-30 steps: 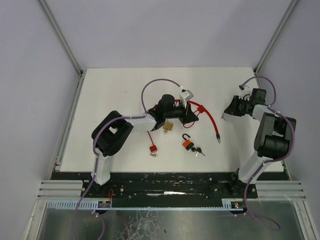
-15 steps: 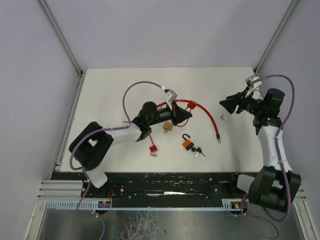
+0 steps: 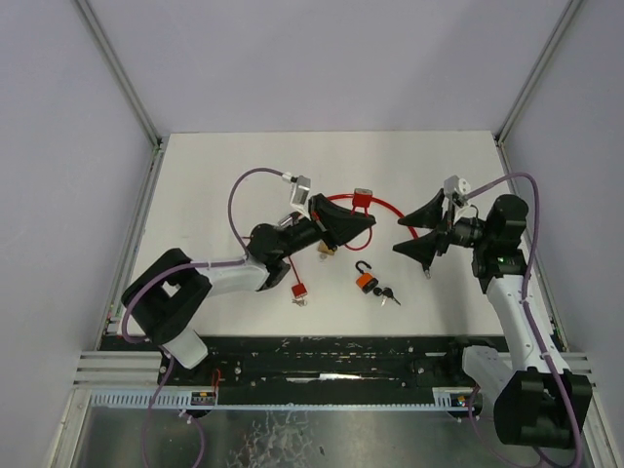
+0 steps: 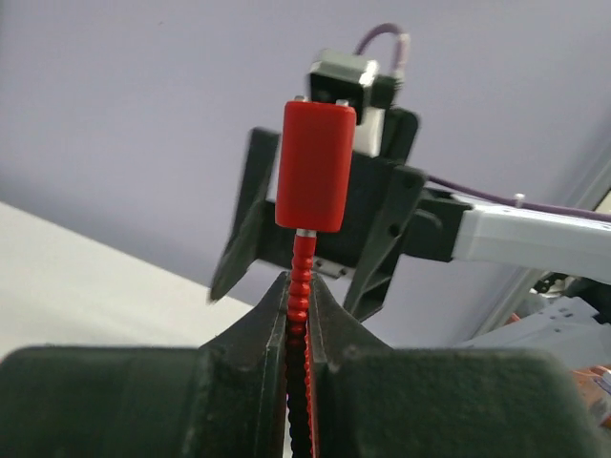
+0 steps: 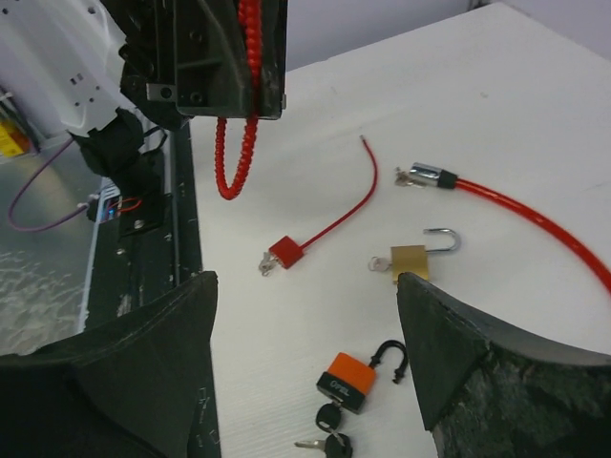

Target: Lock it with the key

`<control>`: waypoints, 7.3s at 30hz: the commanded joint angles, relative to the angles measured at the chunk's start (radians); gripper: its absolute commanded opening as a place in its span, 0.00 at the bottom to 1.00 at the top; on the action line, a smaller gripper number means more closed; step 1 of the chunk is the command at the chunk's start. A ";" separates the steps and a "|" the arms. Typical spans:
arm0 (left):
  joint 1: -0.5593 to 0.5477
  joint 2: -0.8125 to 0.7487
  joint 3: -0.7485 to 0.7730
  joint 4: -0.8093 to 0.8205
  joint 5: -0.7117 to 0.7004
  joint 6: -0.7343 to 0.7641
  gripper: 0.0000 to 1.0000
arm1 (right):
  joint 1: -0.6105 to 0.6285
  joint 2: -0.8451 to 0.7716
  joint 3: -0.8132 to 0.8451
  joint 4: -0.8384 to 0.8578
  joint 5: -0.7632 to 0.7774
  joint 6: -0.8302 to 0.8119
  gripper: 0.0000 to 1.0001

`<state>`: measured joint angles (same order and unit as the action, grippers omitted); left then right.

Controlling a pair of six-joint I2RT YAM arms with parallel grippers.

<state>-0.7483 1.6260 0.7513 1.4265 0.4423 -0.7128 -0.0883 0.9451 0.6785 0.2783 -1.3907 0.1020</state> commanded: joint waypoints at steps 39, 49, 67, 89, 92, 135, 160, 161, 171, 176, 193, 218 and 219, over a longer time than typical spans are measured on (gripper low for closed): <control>-0.158 0.077 0.030 0.175 -0.107 0.211 0.06 | 0.206 0.058 -0.013 0.080 -0.032 0.118 0.71; -0.170 0.098 0.042 0.176 -0.118 0.229 0.06 | 0.231 0.069 -0.034 0.151 -0.014 0.191 0.48; -0.171 0.086 0.031 0.179 -0.132 0.240 0.07 | 0.245 0.081 -0.035 0.149 -0.029 0.173 0.15; -0.165 0.046 -0.015 0.177 -0.201 0.259 0.52 | 0.213 0.081 0.028 0.038 -0.066 0.096 0.00; -0.157 0.033 -0.028 0.176 -0.224 0.255 0.60 | 0.194 0.075 0.034 0.034 -0.068 0.096 0.00; -0.046 -0.313 -0.225 -0.122 -0.268 0.642 0.82 | -0.283 0.510 0.184 -0.374 0.734 -0.126 0.07; -0.047 -0.296 -0.205 -0.143 -0.232 0.635 0.82 | -0.297 0.747 0.254 -0.449 0.740 -0.119 0.24; -0.046 -0.294 -0.204 -0.143 -0.233 0.635 0.82 | -0.298 0.745 0.256 -0.452 0.744 -0.119 0.30; -0.046 -0.291 -0.201 -0.147 -0.227 0.628 0.82 | -0.307 0.727 0.265 -0.469 0.779 -0.135 0.42; -0.046 -0.293 -0.201 -0.150 -0.227 0.628 0.82 | -0.321 0.684 0.271 -0.483 0.783 -0.146 0.44; -0.016 -0.241 -0.126 -0.247 -0.177 0.512 0.83 | -0.330 0.292 0.244 -0.519 0.510 -0.234 0.45; 0.099 -0.035 0.186 -1.082 -0.419 0.490 0.77 | -0.287 -0.007 0.170 -0.491 0.234 -0.261 0.52; 0.099 -0.041 0.187 -1.116 -0.459 0.498 0.77 | -0.286 -0.005 0.173 -0.496 0.233 -0.253 0.52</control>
<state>-0.6537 1.6093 0.9142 0.5339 0.1822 -0.2840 -0.3897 0.9493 0.8169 -0.1806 -1.1656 -0.1226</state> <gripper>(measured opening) 0.772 0.518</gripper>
